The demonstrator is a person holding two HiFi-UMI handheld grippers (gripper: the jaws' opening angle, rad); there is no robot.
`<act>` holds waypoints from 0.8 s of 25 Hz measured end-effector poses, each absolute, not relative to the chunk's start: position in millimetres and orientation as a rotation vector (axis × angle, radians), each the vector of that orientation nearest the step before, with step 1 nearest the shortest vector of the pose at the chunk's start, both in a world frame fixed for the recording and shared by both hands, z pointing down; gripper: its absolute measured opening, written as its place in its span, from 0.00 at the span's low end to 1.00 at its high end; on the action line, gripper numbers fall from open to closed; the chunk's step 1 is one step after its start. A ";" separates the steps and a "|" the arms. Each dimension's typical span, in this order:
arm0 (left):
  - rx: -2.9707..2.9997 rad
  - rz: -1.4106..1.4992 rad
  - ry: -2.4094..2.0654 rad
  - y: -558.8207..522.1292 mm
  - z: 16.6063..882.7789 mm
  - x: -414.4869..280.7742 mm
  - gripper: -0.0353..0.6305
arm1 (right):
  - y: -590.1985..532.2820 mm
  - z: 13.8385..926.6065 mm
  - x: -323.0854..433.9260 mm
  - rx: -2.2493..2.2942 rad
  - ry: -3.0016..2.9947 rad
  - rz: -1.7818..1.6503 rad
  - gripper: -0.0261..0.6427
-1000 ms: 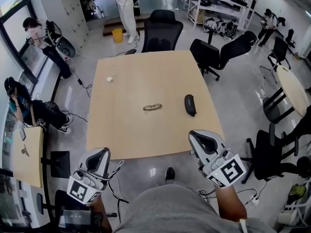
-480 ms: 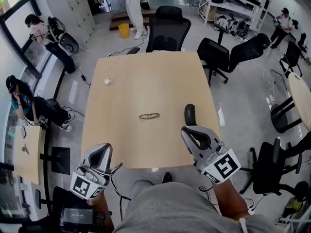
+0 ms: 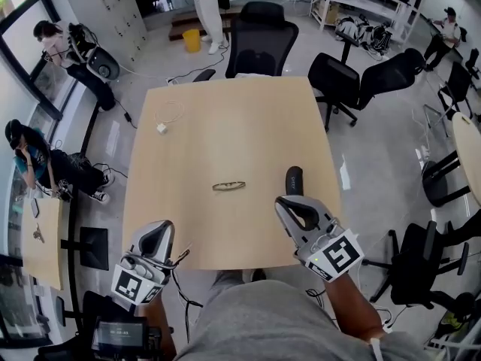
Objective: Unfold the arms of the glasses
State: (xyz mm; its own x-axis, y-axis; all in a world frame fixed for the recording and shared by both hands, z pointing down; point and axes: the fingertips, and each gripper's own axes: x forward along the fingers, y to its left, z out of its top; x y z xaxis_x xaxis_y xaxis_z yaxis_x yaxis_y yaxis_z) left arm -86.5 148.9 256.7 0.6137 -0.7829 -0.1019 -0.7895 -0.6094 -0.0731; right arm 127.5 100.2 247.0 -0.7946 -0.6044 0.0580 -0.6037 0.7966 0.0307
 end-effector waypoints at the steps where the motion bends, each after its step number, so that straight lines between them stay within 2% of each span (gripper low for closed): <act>1: -2.728 0.092 1.329 141.0 259.8 -87.4 0.06 | 94.3 251.1 126.3 0.983 -2.910 -0.012 0.05; 20: -2.941 -0.011 1.310 6.9 380.6 -86.2 0.06 | -6.5 352.0 87.6 0.913 -2.778 0.197 0.05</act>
